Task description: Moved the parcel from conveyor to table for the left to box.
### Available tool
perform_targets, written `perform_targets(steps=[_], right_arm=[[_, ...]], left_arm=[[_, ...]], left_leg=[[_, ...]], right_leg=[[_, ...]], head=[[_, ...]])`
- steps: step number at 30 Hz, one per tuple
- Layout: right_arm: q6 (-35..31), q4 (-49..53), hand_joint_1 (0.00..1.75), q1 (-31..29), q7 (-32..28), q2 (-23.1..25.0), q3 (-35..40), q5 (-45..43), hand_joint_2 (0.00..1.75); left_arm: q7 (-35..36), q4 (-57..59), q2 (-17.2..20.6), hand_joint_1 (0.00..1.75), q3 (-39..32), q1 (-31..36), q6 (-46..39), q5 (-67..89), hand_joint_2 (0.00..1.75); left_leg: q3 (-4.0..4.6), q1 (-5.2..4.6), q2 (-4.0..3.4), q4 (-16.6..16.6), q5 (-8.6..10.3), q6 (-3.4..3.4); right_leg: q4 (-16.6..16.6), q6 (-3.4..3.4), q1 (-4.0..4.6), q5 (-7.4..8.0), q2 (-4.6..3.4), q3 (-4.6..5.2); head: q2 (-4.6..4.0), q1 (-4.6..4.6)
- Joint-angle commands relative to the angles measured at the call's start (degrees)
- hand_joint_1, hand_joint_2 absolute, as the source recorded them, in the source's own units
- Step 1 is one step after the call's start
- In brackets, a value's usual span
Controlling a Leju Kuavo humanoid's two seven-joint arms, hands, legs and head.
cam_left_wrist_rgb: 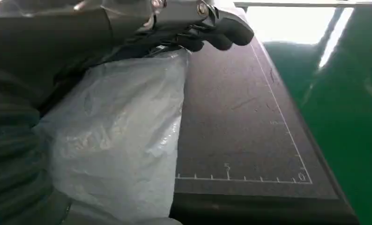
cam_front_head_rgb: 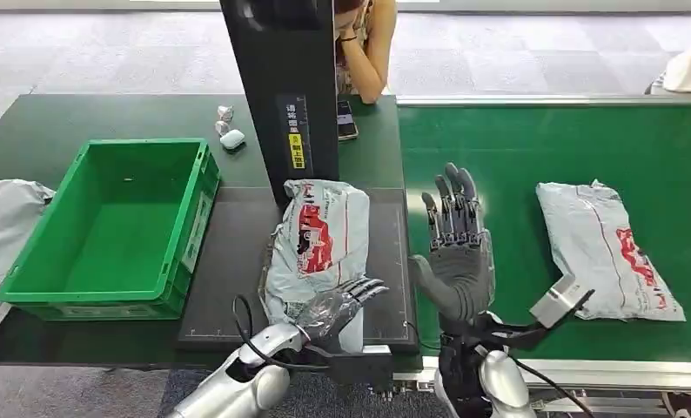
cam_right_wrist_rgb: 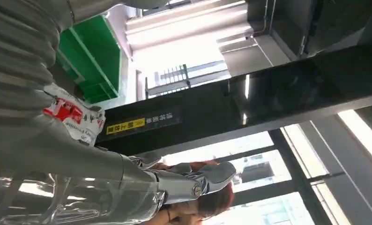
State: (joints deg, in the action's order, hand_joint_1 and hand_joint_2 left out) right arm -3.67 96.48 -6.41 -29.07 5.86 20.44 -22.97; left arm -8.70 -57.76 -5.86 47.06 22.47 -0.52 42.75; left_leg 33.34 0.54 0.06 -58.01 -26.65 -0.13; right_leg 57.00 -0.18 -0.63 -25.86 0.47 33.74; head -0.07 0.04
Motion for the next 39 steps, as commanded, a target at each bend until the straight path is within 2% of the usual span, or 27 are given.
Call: perform_targets(steps=[1,10,21,22,23,34,39], right_arm=[[-0.1,2.8,0.00,1.1,0.3,0.4,-1.9,-0.2,1.75],[-0.3,2.2,0.00,0.8,0.2,-0.3,-1.0,-0.2,1.75],[0.3,1.2,0.00,1.1,-0.2,-0.5,-1.3,-0.4,1.75],[0.3,1.1,0.00,1.1,-0.3,-0.5,-1.3,-0.4,1.75],[0.4,0.7,0.00,1.0,-0.4,-0.6,-1.2,-0.4,1.75],[0.6,-1.7,0.00,-0.6,-0.9,-0.3,-0.8,-0.7,1.75],[0.8,-1.9,0.00,-0.3,-1.1,-0.6,-0.8,-0.6,1.75]], left_arm=[[0.1,13.2,-0.1,0.00,8.2,3.7,1.3,-0.5,1.75],[-0.9,12.8,2.4,0.00,9.1,5.8,1.1,-1.4,1.75],[-0.6,11.1,3.3,0.00,8.6,8.2,-0.2,-1.8,1.75],[-0.7,11.1,3.3,1.54,8.4,8.2,-0.4,-1.9,1.75],[-0.9,11.1,3.5,1.75,8.4,8.4,-0.6,-1.9,1.75],[-4.1,10.1,4.5,1.75,7.9,10.0,-0.3,-4.7,1.75],[-5.7,5.5,5.9,1.75,6.0,9.8,-3.7,-6.3,1.75]], left_leg=[[-0.18,-0.01,0.06,0.1,0.03,0.00],[-0.37,0.01,-0.08,0.2,0.07,0.01],[-0.32,0.02,-0.07,0.1,0.18,0.07],[-0.32,0.03,-0.05,0.1,0.15,0.08],[-0.34,0.01,-0.09,0.2,0.20,0.09],[-0.18,0.04,-0.09,0.1,0.33,0.18],[-0.10,0.06,-0.12,0.1,0.46,0.21]], right_leg=[[-0.1,0.00,-0.01,-0.01,0.04,-0.20],[-0.1,-0.01,0.00,0.07,-0.07,-0.41],[-0.1,-0.10,0.05,0.18,-0.08,-0.31],[0.0,-0.10,0.07,0.14,-0.05,-0.33],[-0.1,-0.11,0.07,0.18,-0.09,-0.32],[0.0,-0.12,0.10,0.26,-0.10,-0.17],[0.0,-0.26,0.12,0.42,-0.11,-0.06]], head=[[0.00,0.02],[0.00,0.02],[0.00,0.00],[0.00,0.02],[0.00,0.00],[0.00,0.02],[0.00,0.00]])
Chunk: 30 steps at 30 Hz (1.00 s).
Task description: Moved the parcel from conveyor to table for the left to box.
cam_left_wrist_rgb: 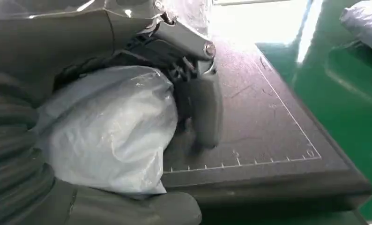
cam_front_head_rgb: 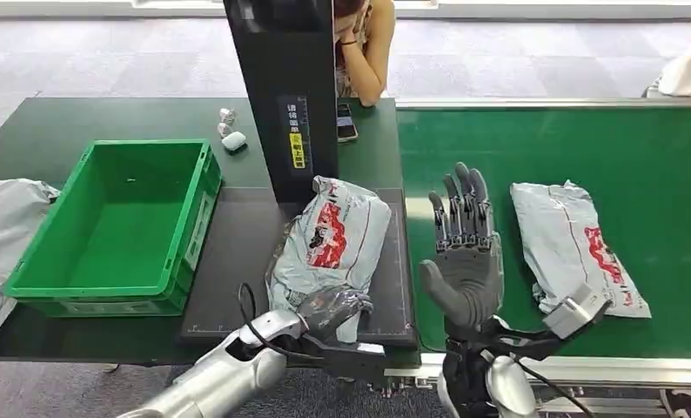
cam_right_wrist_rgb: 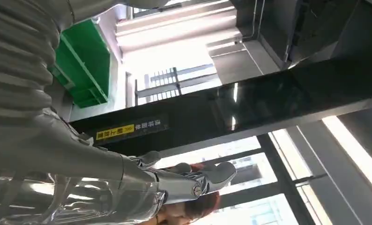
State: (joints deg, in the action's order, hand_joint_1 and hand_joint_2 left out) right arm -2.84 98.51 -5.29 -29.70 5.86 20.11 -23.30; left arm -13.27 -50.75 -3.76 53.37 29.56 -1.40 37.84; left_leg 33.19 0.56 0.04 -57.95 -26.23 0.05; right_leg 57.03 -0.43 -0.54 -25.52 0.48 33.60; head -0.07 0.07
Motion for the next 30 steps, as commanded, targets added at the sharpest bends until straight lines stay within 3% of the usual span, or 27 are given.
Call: perform_targets(steps=[1,7,13,21,28,30], right_arm=[[0.0,-4.0,0.00,-1.4,-0.5,-0.7,-0.5,-0.2,1.75],[0.0,-4.4,0.00,-0.6,-1.3,-1.2,-0.2,0.0,1.75],[-0.2,-4.4,0.00,-0.1,-1.6,-1.4,0.1,0.1,1.75],[-2.2,-2.6,0.00,1.3,-2.1,-1.8,0.2,0.7,1.75],[-2.5,-2.1,0.00,1.8,-2.3,-2.1,0.1,0.7,1.75],[-2.7,-1.1,0.00,2.7,-2.7,-2.5,-0.5,0.9,1.75]], left_arm=[[-1.1,-1.6,3.9,1.75,-0.4,2.9,-2.7,-1.3,1.75],[-0.5,-14.9,7.7,1.75,-5.2,1.0,-7.6,-2.1,1.75],[-1.0,-19.4,8.8,1.75,-7.5,0.1,-10.5,-1.9,1.75],[-3.2,-35.5,10.6,1.75,-17.1,-5.5,-20.5,-1.7,1.75],[-3.0,-37.5,10.6,1.75,-18.5,-7.2,-20.5,0.1,1.75],[2.9,-38.4,11.5,1.75,-19.0,-7.3,-13.3,3.6,1.75]], left_leg=[[0.09,0.02,-0.12,0.1,0.07,0.03],[0.14,0.02,-0.07,0.0,0.05,0.06],[0.22,0.04,-0.06,0.1,0.05,0.09],[0.49,0.04,-0.13,0.1,0.03,0.09],[0.46,0.03,-0.08,0.1,0.04,0.09],[0.46,0.03,-0.09,0.1,0.04,0.09]], right_leg=[[0.0,0.00,0.02,0.13,-0.15,0.15],[0.0,-0.06,0.07,0.08,-0.09,0.21],[0.0,-0.05,0.11,0.06,-0.10,0.28],[0.0,-0.06,0.12,0.05,-0.17,0.60],[0.0,-0.09,0.11,0.01,-0.11,0.56],[0.0,-0.09,0.11,0.02,-0.12,0.57]], head=[[0.00,-0.02],[0.00,0.00],[0.00,-0.02],[0.00,-0.02],[0.00,0.00],[0.00,-0.02]])
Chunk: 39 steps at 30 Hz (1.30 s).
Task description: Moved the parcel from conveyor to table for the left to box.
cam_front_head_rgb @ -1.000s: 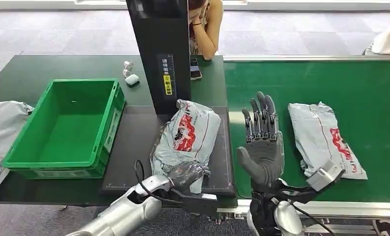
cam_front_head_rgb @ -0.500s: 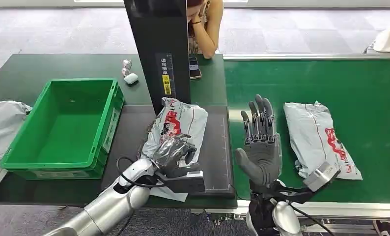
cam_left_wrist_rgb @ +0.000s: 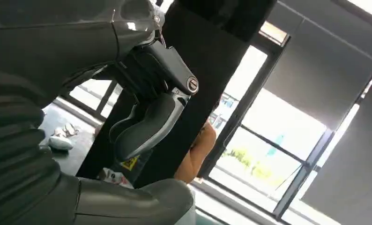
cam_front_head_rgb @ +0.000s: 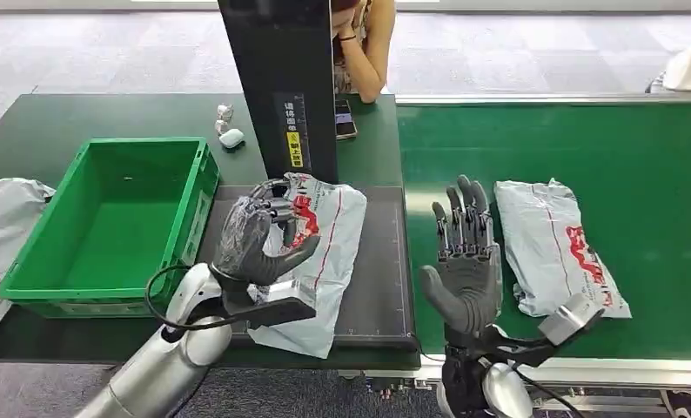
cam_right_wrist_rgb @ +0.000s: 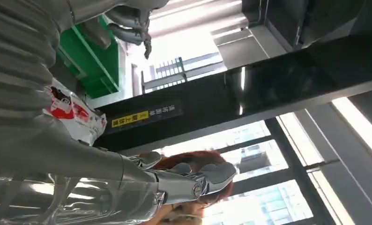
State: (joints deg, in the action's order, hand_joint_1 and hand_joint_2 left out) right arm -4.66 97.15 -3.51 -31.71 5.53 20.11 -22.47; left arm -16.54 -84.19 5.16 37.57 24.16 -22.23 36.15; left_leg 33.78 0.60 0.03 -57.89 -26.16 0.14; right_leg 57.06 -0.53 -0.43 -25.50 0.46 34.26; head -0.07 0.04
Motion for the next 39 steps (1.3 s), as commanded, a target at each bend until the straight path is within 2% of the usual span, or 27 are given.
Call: perform_targets(steps=[1,2,4,6,9,11,12,17,33,39], right_arm=[[-0.8,0.5,0.00,1.2,-0.8,-2.3,-0.8,0.1,1.75],[-0.4,0.9,0.00,1.7,-1.0,-2.7,-1.2,0.2,1.75],[0.7,0.9,0.00,2.0,-1.2,-2.8,-1.9,0.0,1.75],[1.4,0.8,0.00,1.9,-1.0,-2.4,-2.2,0.1,1.75],[1.5,0.8,0.00,1.7,-0.9,-2.1,-2.2,0.1,1.75],[1.5,0.8,0.00,1.7,-0.9,-2.1,-2.1,0.1,1.75],[1.5,0.8,0.00,1.6,-0.8,-2.0,-2.1,0.2,1.75],[1.4,2.2,0.00,0.8,0.5,-1.6,-1.5,0.4,1.75],[1.4,2.1,0.00,0.8,0.6,-1.7,-1.4,0.4,1.75],[1.4,2.8,0.00,0.9,0.5,-1.5,-1.2,0.1,1.75]], left_arm=[[9.9,-3.8,3.4,0.84,-2.7,-1.4,12.4,7.3,1.75],[12.3,-2.3,4.5,0.00,-1.6,-0.6,17.5,10.0,1.75],[13.3,3.1,5.1,0.00,0.3,0.1,24.9,12.0,1.75],[12.6,8.7,5.2,0.00,1.9,0.2,27.8,13.2,1.75],[11.5,11.1,5.3,0.00,2.6,-0.2,27.1,13.5,1.75],[11.6,11.1,5.1,0.00,2.5,0.0,27.2,13.5,1.75],[12.0,11.5,5.5,0.00,3.2,0.3,29.3,13.8,1.75],[11.9,20.4,5.5,0.00,4.8,1.3,30.3,13.9,1.75],[11.4,20.8,5.7,0.00,4.8,1.7,30.1,13.9,1.75],[9.9,20.8,7.4,0.00,5.5,2.3,30.4,13.1,1.75]], left_leg=[[-0.19,-0.01,-0.10,0.1,-0.04,-0.01],[-0.11,0.01,-0.04,0.1,-0.02,0.00],[-0.15,0.01,0.02,0.1,0.00,0.00],[-0.21,-0.02,0.00,0.1,0.00,0.00],[-0.36,-0.05,-0.01,0.3,0.03,-0.01],[-0.17,-0.02,-0.03,0.1,0.00,0.00],[-0.23,-0.01,-0.03,0.2,0.00,0.00],[-0.21,-0.03,-0.05,0.1,0.00,0.00],[-0.29,-0.02,-0.13,0.2,0.02,0.04],[-0.31,0.00,-0.15,0.2,0.05,0.12]], right_leg=[[-0.1,0.02,-0.01,-0.01,-0.12,-0.14],[-0.1,0.01,0.01,0.00,-0.06,-0.10],[-0.1,0.01,0.01,-0.01,0.01,-0.15],[-0.1,0.01,-0.02,-0.01,-0.01,-0.19],[-0.2,0.02,-0.04,0.00,-0.03,-0.31],[-0.1,0.01,-0.02,-0.02,-0.05,-0.12],[-0.1,0.01,-0.01,-0.01,-0.06,-0.18],[-0.1,0.01,-0.03,-0.02,-0.07,-0.14],[-0.1,-0.05,-0.01,0.07,-0.15,-0.19],[-0.1,-0.11,0.01,0.09,-0.17,-0.20]], head=[[0.00,0.02],[0.00,0.00],[0.00,0.00],[0.00,0.00],[0.00,0.00],[0.00,0.00],[0.00,0.00],[0.00,0.00],[0.00,0.00],[0.00,0.02]])
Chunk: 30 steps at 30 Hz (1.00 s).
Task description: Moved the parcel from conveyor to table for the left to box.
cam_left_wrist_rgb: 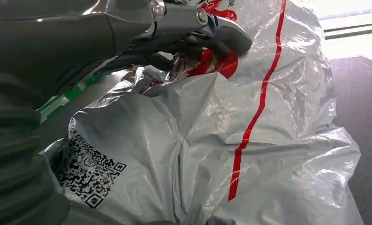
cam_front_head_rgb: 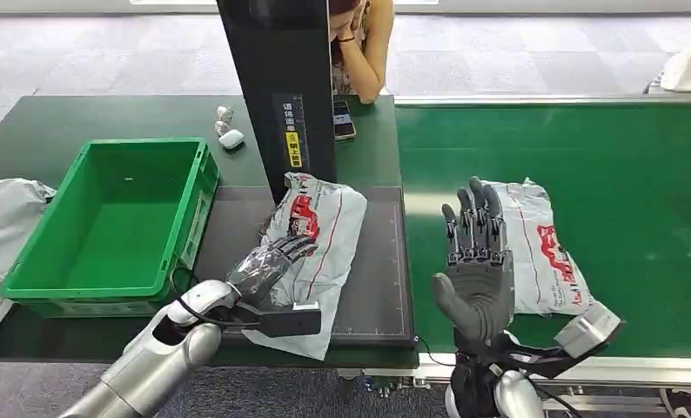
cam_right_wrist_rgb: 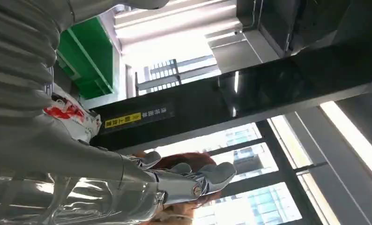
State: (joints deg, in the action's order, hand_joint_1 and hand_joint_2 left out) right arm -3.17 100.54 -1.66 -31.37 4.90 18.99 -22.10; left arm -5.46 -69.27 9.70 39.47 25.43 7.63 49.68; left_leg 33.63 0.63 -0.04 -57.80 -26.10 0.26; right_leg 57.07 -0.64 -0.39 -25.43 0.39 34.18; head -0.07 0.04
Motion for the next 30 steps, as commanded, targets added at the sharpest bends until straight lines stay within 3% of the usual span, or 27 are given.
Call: perform_targets(steps=[1,7,8,9,16,30], right_arm=[[-0.1,-0.5,0.00,-0.9,0.2,-0.8,-0.1,-0.4,1.75],[0.0,-0.2,0.00,-1.0,0.2,-0.5,0.1,-0.7,1.75],[0.0,0.0,0.00,-1.0,0.2,-0.5,0.1,-0.6,1.75],[0.0,0.2,0.00,-1.0,0.2,-0.5,0.1,-0.6,1.75],[-0.7,1.5,0.00,0.1,-0.2,-0.3,-0.7,-0.7,1.75],[-1.3,3.1,0.00,1.3,-0.9,-0.1,-1.7,-0.9,1.75]], left_arm=[[-1.2,5.6,2.8,0.00,3.7,0.9,0.6,-0.4,1.75],[-2.5,3.7,2.9,0.00,6.7,0.4,2.2,0.8,1.75],[-2.5,3.6,2.7,0.73,7.3,0.4,2.2,0.9,1.75],[-2.7,4.0,2.5,1.75,8.2,0.7,2.4,1.0,1.75],[-3.8,5.8,0.6,1.75,10.8,4.1,2.8,0.8,1.75],[-4.7,6.4,0.0,1.75,13.4,6.6,3.8,0.7,1.75]], left_leg=[[-0.22,-0.02,-0.14,0.2,0.01,0.02],[-0.23,-0.02,-0.08,0.2,0.02,0.05],[-0.30,-0.03,-0.12,0.3,0.04,0.05],[-0.24,-0.03,-0.10,0.2,0.02,0.05],[-0.20,-0.01,0.27,0.2,0.09,0.00],[-0.26,-0.02,0.15,0.2,0.07,0.02]], right_leg=[[-0.1,-0.02,-0.02,0.04,-0.16,-0.14],[-0.1,-0.03,-0.02,0.02,-0.10,-0.14],[-0.2,-0.02,-0.03,0.05,-0.15,-0.19],[-0.1,-0.03,-0.03,0.02,-0.11,-0.13],[-0.1,0.00,-0.01,0.02,0.28,-0.25],[-0.1,-0.03,-0.01,-0.01,0.13,-0.23]], head=[[0.00,0.02],[0.00,0.00],[0.00,0.02],[0.00,0.00],[0.00,0.02],[0.00,0.00]])
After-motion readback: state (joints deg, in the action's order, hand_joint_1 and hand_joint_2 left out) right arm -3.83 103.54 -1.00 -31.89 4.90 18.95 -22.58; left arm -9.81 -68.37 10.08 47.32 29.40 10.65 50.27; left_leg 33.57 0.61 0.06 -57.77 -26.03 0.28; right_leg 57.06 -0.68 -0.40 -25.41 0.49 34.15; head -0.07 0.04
